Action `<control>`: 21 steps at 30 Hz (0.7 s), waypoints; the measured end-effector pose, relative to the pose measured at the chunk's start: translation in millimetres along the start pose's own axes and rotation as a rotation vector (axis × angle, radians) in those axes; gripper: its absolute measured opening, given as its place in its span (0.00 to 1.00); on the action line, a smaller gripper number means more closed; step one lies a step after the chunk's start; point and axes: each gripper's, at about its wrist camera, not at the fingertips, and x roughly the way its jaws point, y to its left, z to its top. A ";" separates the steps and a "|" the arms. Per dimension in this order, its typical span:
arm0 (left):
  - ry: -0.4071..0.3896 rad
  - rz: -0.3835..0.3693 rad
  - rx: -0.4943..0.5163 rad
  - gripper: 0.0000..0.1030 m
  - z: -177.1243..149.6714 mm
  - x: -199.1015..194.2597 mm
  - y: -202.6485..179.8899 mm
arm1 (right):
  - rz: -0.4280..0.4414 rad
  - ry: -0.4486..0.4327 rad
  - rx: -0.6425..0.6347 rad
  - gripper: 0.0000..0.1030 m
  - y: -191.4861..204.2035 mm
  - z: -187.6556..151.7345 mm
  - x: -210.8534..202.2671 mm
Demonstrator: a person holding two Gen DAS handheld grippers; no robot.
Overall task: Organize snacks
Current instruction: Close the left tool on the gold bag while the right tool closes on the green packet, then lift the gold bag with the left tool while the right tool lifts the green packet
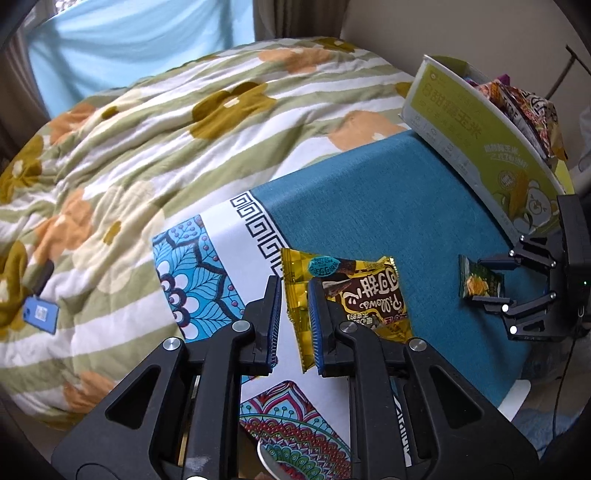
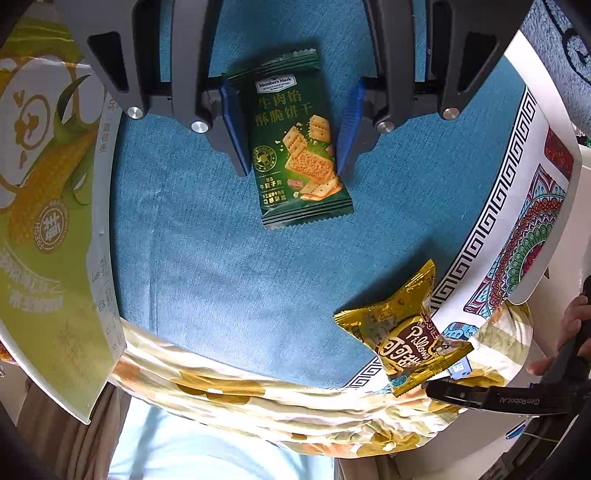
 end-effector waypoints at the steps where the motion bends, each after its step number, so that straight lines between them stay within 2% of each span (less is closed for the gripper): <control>1: 0.016 -0.013 0.053 0.12 4.3 -1.4 -7.9 | 0.002 0.000 0.005 0.42 -1.1 0.4 0.0; 5: 0.114 0.012 0.300 0.13 12.7 5.8 -43.4 | 0.003 -0.004 0.016 0.42 -9.4 4.4 0.8; 11: 0.191 -0.014 0.629 0.14 13.4 33.0 -77.0 | 0.004 -0.007 0.072 0.42 -18.0 0.2 0.7; 13: 0.225 -0.026 0.717 0.20 9.2 46.6 -82.8 | 0.003 -0.004 0.087 0.42 -21.4 -1.8 2.7; 14: 0.212 -0.049 0.735 0.37 10.5 47.6 -83.8 | 0.004 -0.005 0.092 0.42 -22.7 -2.6 3.4; 15: 0.225 -0.071 0.732 0.95 13.6 50.3 -84.0 | 0.005 -0.009 0.097 0.42 -23.7 -3.1 3.2; 16: 0.269 -0.083 0.720 0.93 15.4 57.9 -83.9 | 0.005 -0.010 0.102 0.42 -25.2 -2.9 3.4; 17: 0.314 -0.086 0.714 1.00 13.7 66.4 -83.0 | 0.004 -0.011 0.107 0.42 -26.5 -2.7 3.7; 19: 0.295 -0.072 0.728 0.99 7.9 72.1 -82.8 | 0.007 -0.015 0.118 0.42 -28.7 -2.1 4.2; 21: 0.338 -0.044 0.748 0.99 2.9 82.3 -83.9 | 0.010 -0.020 0.127 0.42 -31.1 -1.8 4.9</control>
